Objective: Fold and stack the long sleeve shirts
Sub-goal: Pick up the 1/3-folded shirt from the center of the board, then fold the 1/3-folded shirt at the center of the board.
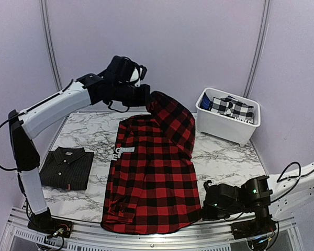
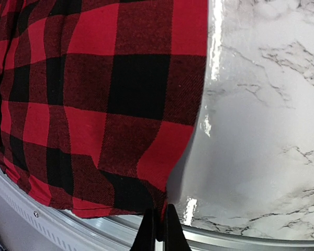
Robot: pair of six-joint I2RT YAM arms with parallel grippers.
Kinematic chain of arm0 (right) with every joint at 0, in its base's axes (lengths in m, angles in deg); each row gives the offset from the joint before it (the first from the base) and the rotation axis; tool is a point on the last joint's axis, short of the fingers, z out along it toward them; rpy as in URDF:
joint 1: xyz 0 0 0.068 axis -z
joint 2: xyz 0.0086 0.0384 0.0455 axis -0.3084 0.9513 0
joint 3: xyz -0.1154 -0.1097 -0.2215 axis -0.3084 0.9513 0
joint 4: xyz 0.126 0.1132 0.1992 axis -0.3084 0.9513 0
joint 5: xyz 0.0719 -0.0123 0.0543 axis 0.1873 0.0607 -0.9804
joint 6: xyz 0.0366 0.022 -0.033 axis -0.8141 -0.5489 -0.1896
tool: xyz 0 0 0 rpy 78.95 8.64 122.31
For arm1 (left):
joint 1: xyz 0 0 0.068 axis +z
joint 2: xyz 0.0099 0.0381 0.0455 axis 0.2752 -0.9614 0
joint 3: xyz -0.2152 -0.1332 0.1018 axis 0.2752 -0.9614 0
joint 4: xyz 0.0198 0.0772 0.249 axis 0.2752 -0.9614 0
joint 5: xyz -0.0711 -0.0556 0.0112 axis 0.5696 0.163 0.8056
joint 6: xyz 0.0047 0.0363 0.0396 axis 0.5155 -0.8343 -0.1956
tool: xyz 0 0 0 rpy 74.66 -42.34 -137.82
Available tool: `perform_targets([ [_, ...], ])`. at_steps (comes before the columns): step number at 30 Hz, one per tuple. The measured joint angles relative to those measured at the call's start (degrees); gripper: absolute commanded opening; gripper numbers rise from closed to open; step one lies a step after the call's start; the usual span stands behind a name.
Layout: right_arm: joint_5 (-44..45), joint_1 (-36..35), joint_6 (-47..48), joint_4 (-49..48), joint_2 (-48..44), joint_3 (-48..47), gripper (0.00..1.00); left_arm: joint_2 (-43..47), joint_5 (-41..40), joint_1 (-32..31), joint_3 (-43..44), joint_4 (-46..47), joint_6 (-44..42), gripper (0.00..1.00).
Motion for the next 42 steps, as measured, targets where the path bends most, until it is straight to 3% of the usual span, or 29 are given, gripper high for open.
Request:
perform_targets([
  [11, -1.09, -0.92, 7.65, 1.77, 11.39, -13.31, 0.00, 6.21, 3.52, 12.59, 0.13, 0.00, 0.20, 0.00],
  [21, -8.26, -1.05, 17.49, -1.29, 24.50, -21.97, 0.00, 10.54, 5.75, 22.69, -4.00, -0.13, 0.26, 0.00],
  [30, -13.70, -1.07, 24.41, -4.13, 33.53, -32.48, 0.00, 13.27, 7.26, 27.69, -6.27, -0.11, 0.26, 0.00],
  [42, -16.94, -1.07, 27.12, -6.60, 37.29, -35.95, 0.00, 13.27, 8.96, 30.32, -6.56, -0.20, 0.24, 0.00],
])
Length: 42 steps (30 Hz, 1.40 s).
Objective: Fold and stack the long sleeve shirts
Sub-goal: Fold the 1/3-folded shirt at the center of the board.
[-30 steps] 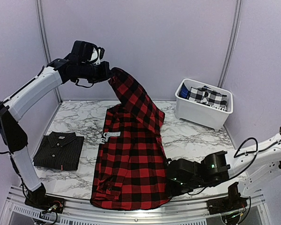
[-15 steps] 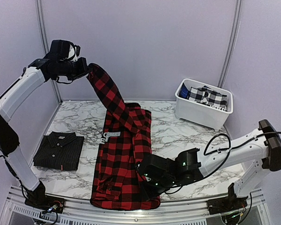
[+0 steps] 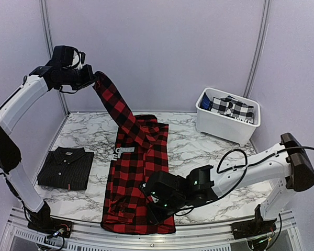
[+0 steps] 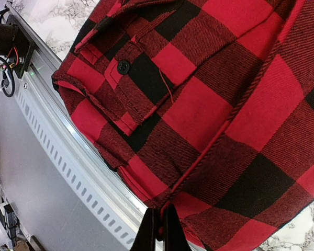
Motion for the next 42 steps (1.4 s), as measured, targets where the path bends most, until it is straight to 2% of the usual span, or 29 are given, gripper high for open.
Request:
perform_targets([
  [23, -5.44, 2.36, 0.79, -5.92, 2.51, 1.53, 0.00, 4.35, 2.58, 0.59, -5.92, 0.76, -0.22, 0.00],
  [25, -5.84, 2.56, 0.90, -6.21, 2.89, 1.53, 0.07, 4.00, 3.43, 0.59, -6.62, 0.79, -0.20, 0.00],
  [29, -6.51, 2.69, 1.53, -6.60, 3.10, 1.53, 0.34, 3.54, 5.38, 0.00, -8.15, 0.90, -0.20, 0.00],
  [32, -6.40, 3.41, 2.64, -6.75, 2.64, 1.57, 0.45, 3.52, 7.13, -1.49, -9.88, 1.14, -0.24, 0.00],
  [35, -5.22, 5.81, 3.52, -6.40, 0.39, 1.97, 0.52, 3.54, 8.90, -4.44, -12.22, 1.66, -0.26, 0.00],
  [42, 0.55, 18.62, 5.77, -6.25, -13.27, 4.70, 0.53, 4.81, 11.96, -14.10, -20.59, 1.90, -0.24, 0.00],
])
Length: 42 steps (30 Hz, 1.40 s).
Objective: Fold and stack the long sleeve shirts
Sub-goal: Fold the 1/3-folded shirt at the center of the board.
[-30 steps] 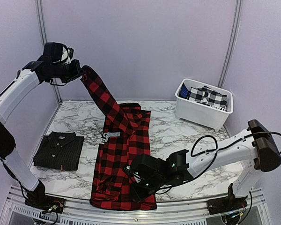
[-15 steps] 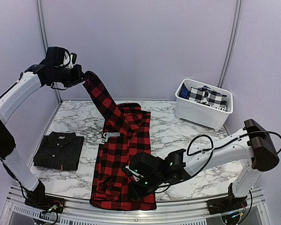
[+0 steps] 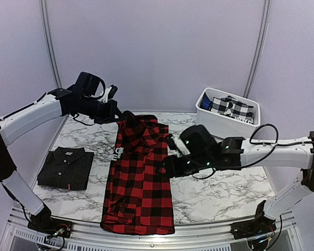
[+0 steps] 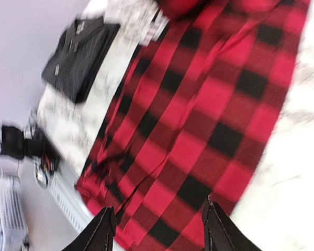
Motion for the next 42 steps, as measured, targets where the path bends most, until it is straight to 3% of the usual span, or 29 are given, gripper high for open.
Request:
perform_targets([
  [8, 3.58, 11.89, 2.64, -0.98, -6.71, 3.19, 0.54, 5.05, 2.71, -12.87, -10.64, 0.07, 1.09, 0.00],
  [16, 2.97, 13.79, 5.70, -1.01, -4.92, 4.00, 0.54, 2.84, 4.63, -23.69, -17.68, 0.00, 3.08, 0.01],
  [33, -0.92, 13.79, 7.58, -3.48, 1.55, 5.81, 0.54, -7.17, 5.90, -31.34, -17.94, 0.13, 5.22, 0.03],
  [39, -1.09, 13.79, 7.54, -5.18, 1.84, 5.99, 0.55, -7.32, 5.86, -32.94, -17.94, 0.59, 6.56, 0.17],
  [42, -1.22, 13.79, 7.54, -6.19, 1.84, 6.93, 0.54, -7.78, 5.68, -33.62, -17.97, 1.11, 6.99, 0.48],
])
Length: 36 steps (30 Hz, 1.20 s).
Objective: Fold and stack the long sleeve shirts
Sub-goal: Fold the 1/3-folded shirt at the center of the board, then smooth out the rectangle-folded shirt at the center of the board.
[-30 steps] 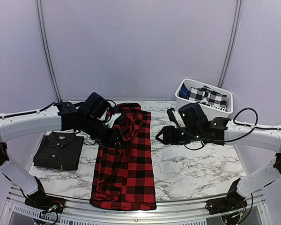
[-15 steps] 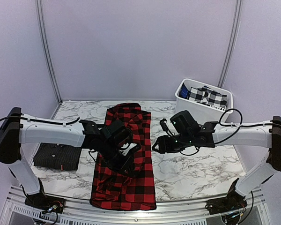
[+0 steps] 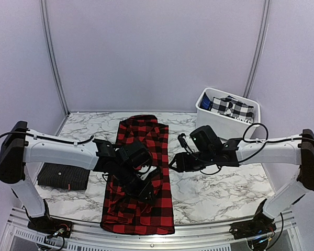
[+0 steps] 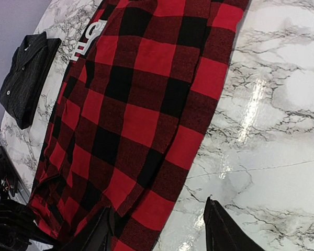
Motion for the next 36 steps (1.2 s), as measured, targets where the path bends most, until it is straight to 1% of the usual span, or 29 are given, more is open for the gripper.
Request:
perform_targets([
  [6, 0.00, 0.00, 0.22, -0.90, -0.44, 2.93, 0.55, 0.24, -2.99, -0.31, -0.02, 0.42, 2.43, 0.68],
  [9, 0.26, 0.00, 0.87, -1.38, -1.16, 3.58, 0.55, 2.51, -6.80, -0.26, -0.09, 0.39, 4.46, 0.69],
  [12, 0.87, 0.07, 2.43, -2.78, -1.40, 3.48, 0.56, 6.75, -12.00, 0.52, -0.09, 0.52, 6.49, 0.68],
  [14, 1.05, 0.39, 3.78, -3.74, -0.90, 2.82, 0.56, 9.25, -16.02, 1.84, -0.07, 0.70, 7.96, 0.65],
  [16, 0.81, 1.18, 5.22, -4.37, 0.96, 0.59, 0.56, 10.82, -19.58, 4.57, -0.07, 0.90, 9.70, 0.62],
  [20, -0.48, 3.85, 8.24, -6.32, 8.28, -7.96, 0.55, 11.96, -25.94, 13.00, 0.11, 1.55, 11.52, 0.57],
  [23, -1.57, 5.62, 10.49, -6.88, 14.43, -16.22, 0.55, 11.43, -28.06, 18.93, 1.11, 1.73, 11.43, 0.51],
  [25, -2.54, 6.36, 11.52, -7.23, 17.84, -20.96, 0.53, 9.46, -27.74, 22.18, 3.72, 2.29, 10.64, 0.44],
  [29, -5.81, 7.96, 12.70, -8.11, 25.49, -30.62, 0.50, 2.08, -25.55, 25.75, 11.45, 4.44, 8.20, 0.28],
  [30, -6.54, 8.37, 12.83, -8.11, 27.41, -32.81, 0.50, -0.15, -24.70, 26.56, 13.31, 5.11, 7.78, 0.26],
  [31, -7.45, 8.83, 13.03, -7.85, 31.10, -37.07, 0.50, -1.92, -23.71, 27.15, 14.56, 5.51, 7.65, 0.25],
  [33, -8.15, 9.68, 13.11, -7.43, 34.69, -40.96, 0.50, -6.23, -21.42, 28.61, 17.38, 6.23, 6.78, 0.25],
  [36, -9.07, 10.73, 13.09, -6.16, 42.27, -48.89, 0.49, -11.13, -19.02, 30.77, 19.80, 6.58, 5.79, 0.24],
])
